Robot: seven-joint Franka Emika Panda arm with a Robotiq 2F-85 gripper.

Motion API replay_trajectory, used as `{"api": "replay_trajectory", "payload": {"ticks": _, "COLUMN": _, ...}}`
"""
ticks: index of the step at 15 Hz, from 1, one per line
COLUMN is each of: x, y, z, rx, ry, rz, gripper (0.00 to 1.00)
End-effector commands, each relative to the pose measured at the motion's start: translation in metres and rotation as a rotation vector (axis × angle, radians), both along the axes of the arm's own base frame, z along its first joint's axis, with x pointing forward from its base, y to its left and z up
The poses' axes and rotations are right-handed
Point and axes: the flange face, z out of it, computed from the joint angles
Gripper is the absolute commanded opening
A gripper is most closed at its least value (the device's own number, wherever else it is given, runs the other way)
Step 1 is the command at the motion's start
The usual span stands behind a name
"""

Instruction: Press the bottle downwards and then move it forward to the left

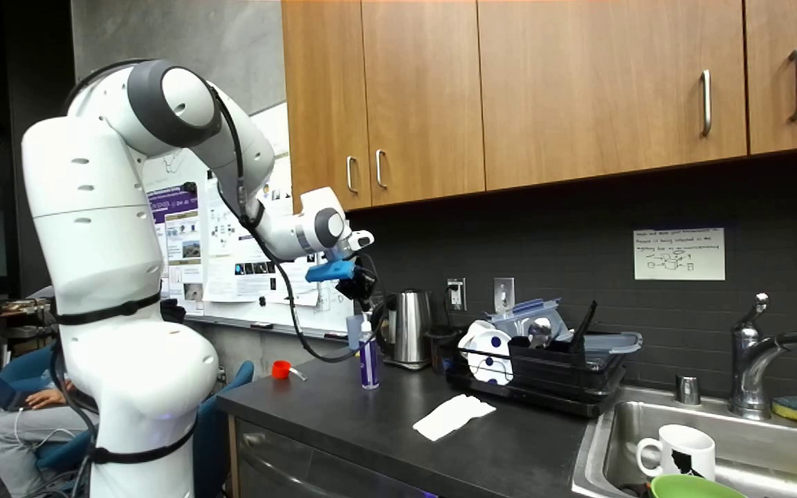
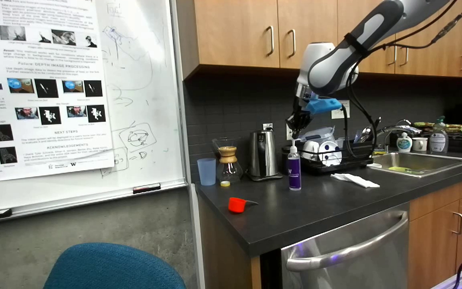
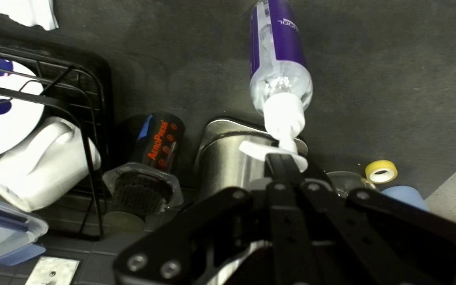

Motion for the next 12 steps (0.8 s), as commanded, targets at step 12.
{"api": "replay_trajectory", "payload": {"ticks": 12, "x": -0.0021, "y": 0.0127, "z": -0.0195, "rx": -0.028, "ry": 0.073, "rz": -0.003, "gripper": 0.00}}
